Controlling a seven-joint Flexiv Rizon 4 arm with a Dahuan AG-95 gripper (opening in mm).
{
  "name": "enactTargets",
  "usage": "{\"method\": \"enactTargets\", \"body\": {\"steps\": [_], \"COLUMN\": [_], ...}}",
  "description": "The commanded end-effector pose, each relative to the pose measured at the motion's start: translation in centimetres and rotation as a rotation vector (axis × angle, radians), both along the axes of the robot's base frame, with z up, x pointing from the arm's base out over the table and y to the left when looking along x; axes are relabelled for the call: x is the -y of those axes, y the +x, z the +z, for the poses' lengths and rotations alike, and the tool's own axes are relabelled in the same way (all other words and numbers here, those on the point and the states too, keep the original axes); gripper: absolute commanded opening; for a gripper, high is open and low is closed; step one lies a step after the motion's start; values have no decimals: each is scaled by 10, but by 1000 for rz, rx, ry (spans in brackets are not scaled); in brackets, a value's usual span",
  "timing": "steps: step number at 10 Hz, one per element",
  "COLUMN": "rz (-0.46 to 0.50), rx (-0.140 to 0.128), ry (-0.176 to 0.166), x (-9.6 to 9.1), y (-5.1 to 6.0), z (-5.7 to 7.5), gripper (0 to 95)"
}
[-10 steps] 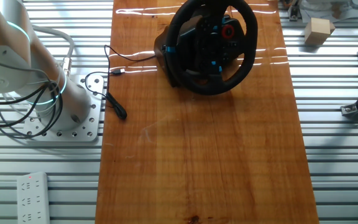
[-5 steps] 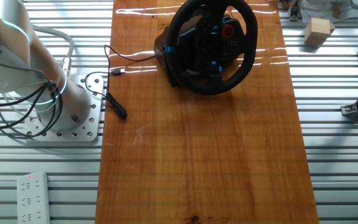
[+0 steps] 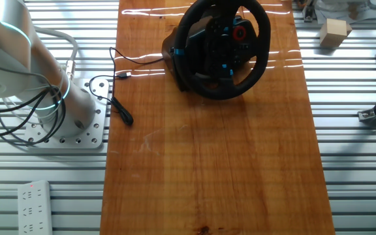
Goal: Rotate the steering wheel 90 degrees clockwise
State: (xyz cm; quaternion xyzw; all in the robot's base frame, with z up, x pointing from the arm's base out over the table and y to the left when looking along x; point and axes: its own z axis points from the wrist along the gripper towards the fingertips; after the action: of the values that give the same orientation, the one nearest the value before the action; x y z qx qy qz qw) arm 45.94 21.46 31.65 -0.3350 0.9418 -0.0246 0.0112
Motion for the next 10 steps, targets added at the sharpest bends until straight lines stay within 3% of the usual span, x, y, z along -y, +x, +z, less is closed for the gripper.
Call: {"method": "enactTargets", "body": {"steps": [1, 4, 7, 9, 10], "rz": [-78, -124, -147, -144, -144], "rx": [6, 11, 13, 35, 35], "ry": [-34, -26, -31, -25, -25], "x": [3, 11, 21, 25, 25], "y": [-8, -21, -45, -56, -56], "z": [5, 4, 8, 9, 9], "gripper": [0, 0, 0, 0, 0]}}
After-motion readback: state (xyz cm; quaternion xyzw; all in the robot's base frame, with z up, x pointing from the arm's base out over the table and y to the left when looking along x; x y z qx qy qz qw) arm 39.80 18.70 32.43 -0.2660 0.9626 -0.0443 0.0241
